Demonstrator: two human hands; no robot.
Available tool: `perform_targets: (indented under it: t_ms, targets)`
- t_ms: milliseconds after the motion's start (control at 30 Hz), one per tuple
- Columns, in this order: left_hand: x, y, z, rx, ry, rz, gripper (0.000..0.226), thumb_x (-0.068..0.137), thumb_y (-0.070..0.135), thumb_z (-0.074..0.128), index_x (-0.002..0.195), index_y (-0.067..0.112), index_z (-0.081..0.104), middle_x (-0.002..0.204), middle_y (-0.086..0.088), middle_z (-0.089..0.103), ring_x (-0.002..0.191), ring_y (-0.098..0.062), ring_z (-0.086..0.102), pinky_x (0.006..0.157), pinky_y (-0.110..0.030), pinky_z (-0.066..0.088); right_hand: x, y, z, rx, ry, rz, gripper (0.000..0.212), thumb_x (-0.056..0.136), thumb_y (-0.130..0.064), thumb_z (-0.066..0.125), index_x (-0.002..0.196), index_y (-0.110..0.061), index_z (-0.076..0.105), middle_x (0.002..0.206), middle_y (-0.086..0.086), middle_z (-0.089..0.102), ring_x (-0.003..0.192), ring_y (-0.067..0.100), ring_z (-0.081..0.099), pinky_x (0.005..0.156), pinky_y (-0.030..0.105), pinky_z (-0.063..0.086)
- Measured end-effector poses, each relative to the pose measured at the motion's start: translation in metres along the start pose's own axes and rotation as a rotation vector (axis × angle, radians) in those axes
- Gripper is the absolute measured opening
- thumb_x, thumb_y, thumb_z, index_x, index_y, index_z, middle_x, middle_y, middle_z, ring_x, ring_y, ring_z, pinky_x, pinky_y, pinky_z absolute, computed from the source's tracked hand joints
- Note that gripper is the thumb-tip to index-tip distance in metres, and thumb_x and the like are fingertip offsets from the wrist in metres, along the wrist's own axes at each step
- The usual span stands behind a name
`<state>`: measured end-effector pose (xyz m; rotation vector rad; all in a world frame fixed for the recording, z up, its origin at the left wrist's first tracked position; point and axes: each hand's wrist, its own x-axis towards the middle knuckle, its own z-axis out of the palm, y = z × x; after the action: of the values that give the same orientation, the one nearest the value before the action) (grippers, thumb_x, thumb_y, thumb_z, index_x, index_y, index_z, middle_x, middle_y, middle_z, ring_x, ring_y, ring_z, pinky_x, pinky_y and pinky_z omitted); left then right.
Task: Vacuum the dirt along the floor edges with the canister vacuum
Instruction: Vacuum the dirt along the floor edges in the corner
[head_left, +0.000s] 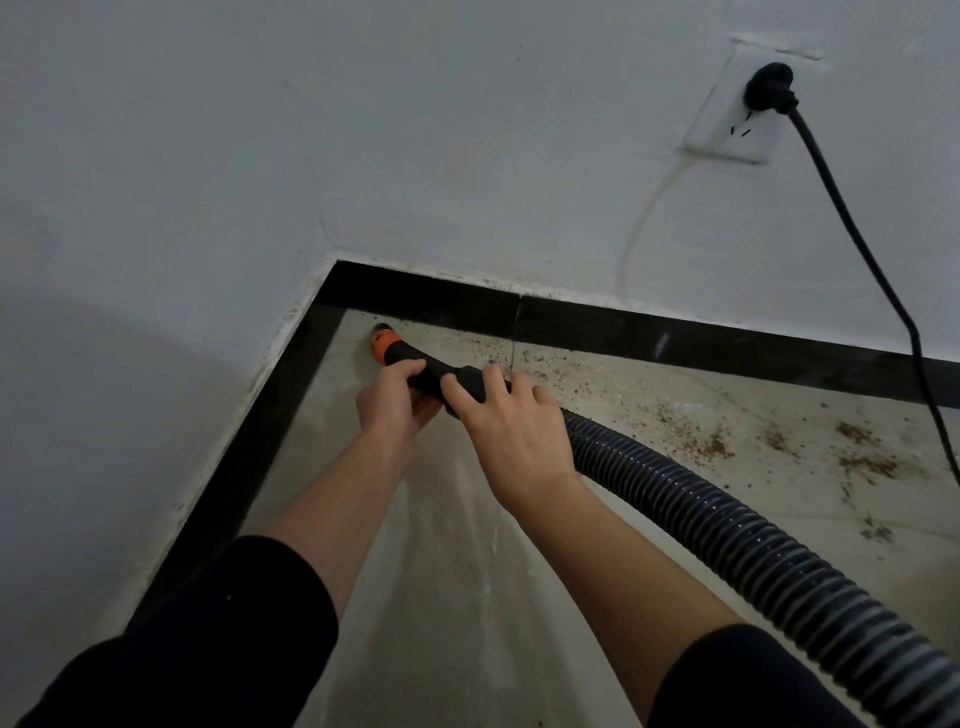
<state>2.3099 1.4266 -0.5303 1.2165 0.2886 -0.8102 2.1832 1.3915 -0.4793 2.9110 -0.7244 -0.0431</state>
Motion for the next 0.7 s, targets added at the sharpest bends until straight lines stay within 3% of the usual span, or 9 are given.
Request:
perform_targets:
  t_ms: [100,200,467,700]
  targets:
    - [0.008,0.008,-0.003,-0.015,0.017,0.014,0.024,0.087,0.007,0.063,0.11,0.002,0.062,0.101,-0.02,0.071,0.092,-0.029,0.071,0.084,-0.036,0.058,0.01,-0.004,0.0,0.005,0.011,-0.015,0.068,0.093,-0.01,0.051,0.148,-0.021,0.013,0.137,0.023,0.033,0.117,0.038,0.044,0.096,0.045,0.039]
    - [0.017,0.012,-0.008,-0.009,0.014,0.02,0.013,0.087,0.008,0.062,0.1,0.007,0.061,0.102,-0.02,0.071,0.091,-0.029,0.071,0.084,-0.036,0.058,0.018,-0.009,0.001,0.006,0.021,-0.026,0.069,0.092,-0.01,0.053,0.147,-0.021,0.013,0.137,0.023,0.033,0.117,0.038,0.044,0.095,0.045,0.04]
    - [0.027,0.013,-0.012,-0.025,-0.015,0.038,0.031,0.088,0.007,0.061,0.118,0.001,0.059,0.105,-0.021,0.07,0.093,-0.029,0.071,0.074,-0.031,0.059,0.029,-0.01,0.007,0.006,0.001,-0.031,0.069,0.092,-0.01,0.053,0.147,-0.021,0.013,0.138,0.024,0.033,0.118,0.039,0.043,0.096,0.046,0.04]
    - [0.027,0.014,-0.009,-0.028,-0.006,0.031,0.008,0.088,0.008,0.061,0.095,0.01,0.06,0.106,-0.021,0.07,0.095,-0.029,0.07,0.084,-0.036,0.058,0.027,-0.011,0.002,-0.002,0.004,-0.045,0.068,0.092,-0.009,0.051,0.148,-0.019,0.013,0.138,0.025,0.031,0.118,0.039,0.042,0.095,0.046,0.039]
